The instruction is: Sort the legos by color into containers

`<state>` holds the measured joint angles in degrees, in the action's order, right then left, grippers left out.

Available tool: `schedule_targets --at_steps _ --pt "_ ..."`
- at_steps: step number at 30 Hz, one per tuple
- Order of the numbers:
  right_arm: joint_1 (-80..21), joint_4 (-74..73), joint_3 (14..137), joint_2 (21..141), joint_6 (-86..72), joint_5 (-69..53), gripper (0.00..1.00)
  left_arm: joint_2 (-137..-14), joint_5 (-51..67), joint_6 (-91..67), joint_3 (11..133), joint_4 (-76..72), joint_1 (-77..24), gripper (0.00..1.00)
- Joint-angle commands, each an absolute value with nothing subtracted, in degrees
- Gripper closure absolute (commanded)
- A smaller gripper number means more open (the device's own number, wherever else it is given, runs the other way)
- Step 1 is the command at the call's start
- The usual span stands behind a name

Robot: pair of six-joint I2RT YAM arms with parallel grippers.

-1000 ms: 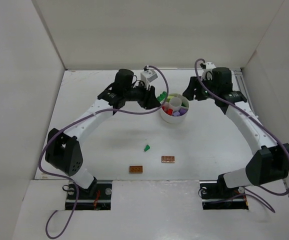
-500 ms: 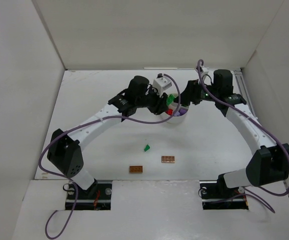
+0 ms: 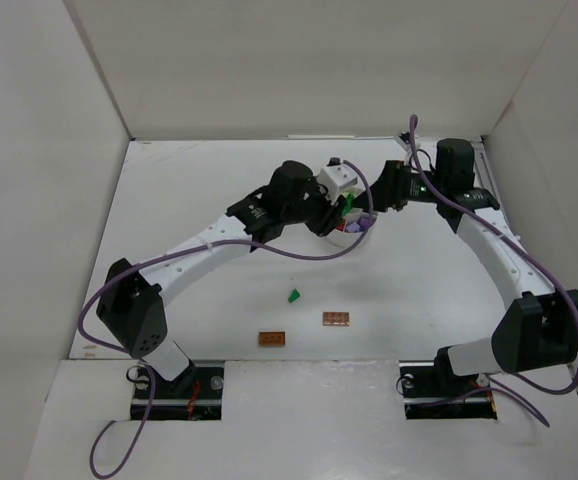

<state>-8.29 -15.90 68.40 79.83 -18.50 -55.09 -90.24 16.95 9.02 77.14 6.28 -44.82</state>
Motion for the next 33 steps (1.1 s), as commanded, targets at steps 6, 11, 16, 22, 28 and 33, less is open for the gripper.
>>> schedule_targets --at_steps 6,11,16,22,28,33 --pt "-8.9 -14.2 69.6 80.8 -18.8 -60.0 0.49 -88.1 13.6 11.0 77.9 4.7 -48.2 1.0" --pt "-9.4 -16.5 70.7 80.8 -17.7 -59.5 0.69 -88.1 12.3 10.5 78.4 4.1 -48.8 1.0" --pt "-9.4 -19.2 71.2 80.2 -15.6 -54.4 1.0 -88.1 12.3 9.3 78.4 3.6 -48.8 1.0" --pt "-8.7 -22.3 73.0 79.7 -13.6 -46.3 1.0 -86.2 11.0 7.5 76.6 3.6 -48.8 0.37" --pt "-6.2 -23.7 74.4 78.6 -12.5 -29.4 1.0 -80.5 8.8 1.7 69.8 1.7 -47.6 0.0" --pt "-7.0 -21.1 73.4 79.9 -8.5 -18.2 1.0 -75.4 14.0 -10.2 63.3 1.0 -38.1 0.0"
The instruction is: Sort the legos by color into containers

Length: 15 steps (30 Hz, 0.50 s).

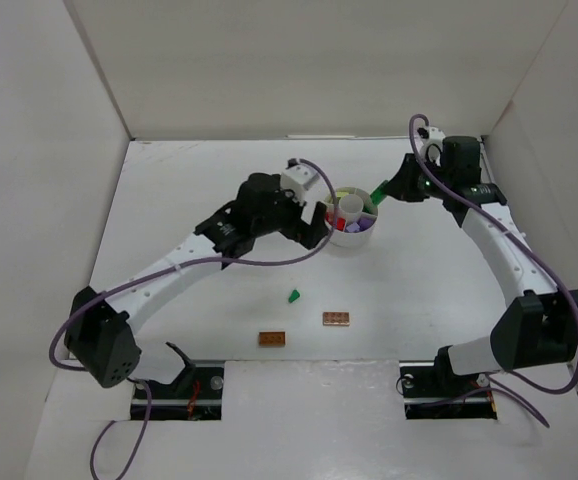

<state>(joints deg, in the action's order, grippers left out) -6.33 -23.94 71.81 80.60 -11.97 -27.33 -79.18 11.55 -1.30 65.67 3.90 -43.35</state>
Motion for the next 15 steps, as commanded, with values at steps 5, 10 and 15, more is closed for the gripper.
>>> schedule_targets --at_steps 5,10,15 --pt "-8.9 -13.8 71.3 83.9 -6.4 -12.2 1.0 -77.5 25.6 -19.9 58.5 1.5 -23.9 0.0" --pt "-11.6 -12.6 72.9 88.8 -4.2 -9.4 1.0 -80.6 27.8 -22.1 56.3 1.5 -23.1 0.0" --pt "-11.6 -12.6 72.9 90.6 -4.2 -9.4 1.0 -80.1 25.4 -22.6 56.3 2.2 -23.1 0.0"
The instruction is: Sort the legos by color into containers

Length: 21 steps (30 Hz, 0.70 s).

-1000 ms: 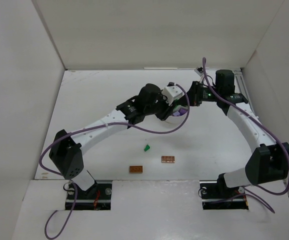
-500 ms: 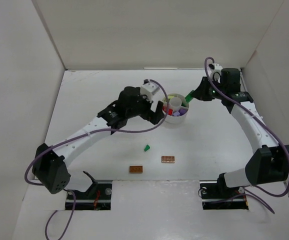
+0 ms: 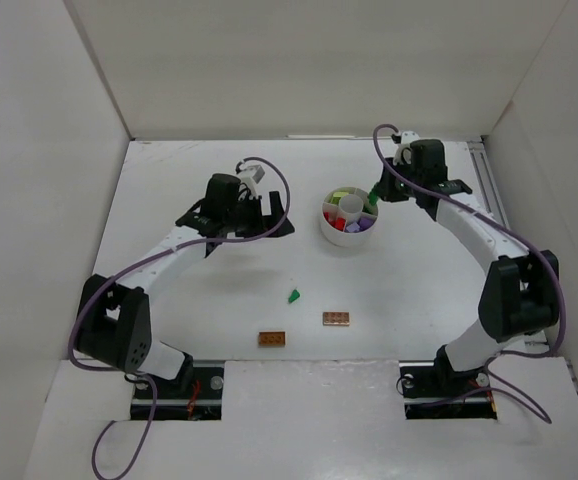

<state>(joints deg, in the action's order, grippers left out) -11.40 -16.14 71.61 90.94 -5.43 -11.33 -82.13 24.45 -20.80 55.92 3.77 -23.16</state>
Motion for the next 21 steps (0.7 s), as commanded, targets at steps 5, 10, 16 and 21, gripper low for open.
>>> schedule_targets --at_steps 5,10,16,21 --pt "-12.8 -12.6 72.9 92.7 -4.7 -9.6 0.98 -80.1 23.6 -22.0 56.3 4.2 -23.1 0.0" --pt "-14.7 -13.4 72.3 92.7 -4.7 -8.4 0.86 -80.1 21.2 -22.0 57.0 5.5 -23.1 0.0" --pt "-15.2 -16.4 72.9 90.0 -4.7 -6.2 0.58 -77.6 20.0 -23.2 56.4 6.1 -23.1 0.0" --pt "-17.4 -19.0 72.9 85.3 -4.7 0.5 0.43 -75.7 18.6 -24.3 55.9 6.7 -23.1 0.0"
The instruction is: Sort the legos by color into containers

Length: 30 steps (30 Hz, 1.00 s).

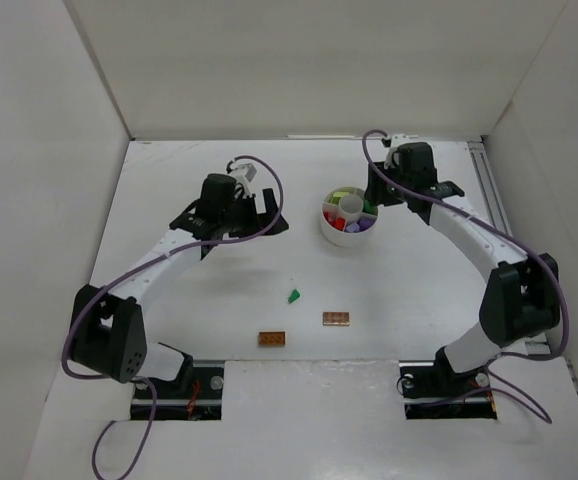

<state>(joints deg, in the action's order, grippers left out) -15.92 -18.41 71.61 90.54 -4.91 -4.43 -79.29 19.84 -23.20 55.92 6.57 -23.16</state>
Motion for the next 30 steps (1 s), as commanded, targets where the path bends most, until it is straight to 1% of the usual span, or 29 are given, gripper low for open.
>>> schedule_targets --at_steps 1,4,6,7,8,9,10,12,14,19,23,29,30 --pt "-18.7 -19.0 72.9 84.4 -4.7 1.4 0.43 -75.7 18.6 -25.0 55.9 7.2 -23.1 0.0" --pt "-21.6 -20.5 72.3 80.4 -2.0 2.0 0.4 -73.1 15.2 -28.0 55.9 9.6 -23.1 0.0" --pt "-27.0 -21.9 71.8 78.0 2.9 2.0 0.33 -71.7 13.0 -30.0 55.9 12.0 -23.1 0.0" --pt "-29.2 -21.9 70.8 77.4 4.1 2.0 0.31 -71.2 10.7 -30.8 55.9 13.4 -23.1 0.0" --pt "-33.9 -22.4 70.3 77.4 4.9 2.0 0.29 -70.7 9.7 -32.3 55.9 16.3 -23.1 0.0" --pt "-36.0 -22.4 68.7 77.4 6.0 1.3 0.24 -69.4 9.0 -32.9 55.9 17.5 -22.6 0.0" --pt "-37.9 -21.5 67.7 77.4 6.0 -0.2 0.23 -68.4 7.6 -33.5 55.3 18.5 -22.6 0.0" --pt "-42.9 -19.9 64.5 77.4 6.0 -2.4 0.23 -66.2 6.9 -34.6 53.1 20.1 -22.6 0.0" --pt "-45.7 -18.2 63.6 80.0 5.3 -3.9 0.23 -62.0 5.9 -36.4 51.3 21.5 -22.6 0.0" --pt "-53.9 -15.1 62.3 87.2 0.4 -2.8 0.23 -53.9 3.9 -40.1 46.9 26.8 -22.6 0.0" --pt "-56.6 -13.2 62.3 94.4 -3.2 -0.7 0.23 -47.7 4.4 -41.2 45.1 29.0 -22.6 0.0" --pt "-57.9 -12.5 63.9 99.5 -5.4 3.2 0.23 -43.6 3.9 -42.9 44.6 31.9 -22.6 0.0" --pt "-57.9 -12.5 63.9 100.4 -5.4 3.2 0.24 -42.7 3.9 -42.9 44.0 31.9 -22.6 0.0"
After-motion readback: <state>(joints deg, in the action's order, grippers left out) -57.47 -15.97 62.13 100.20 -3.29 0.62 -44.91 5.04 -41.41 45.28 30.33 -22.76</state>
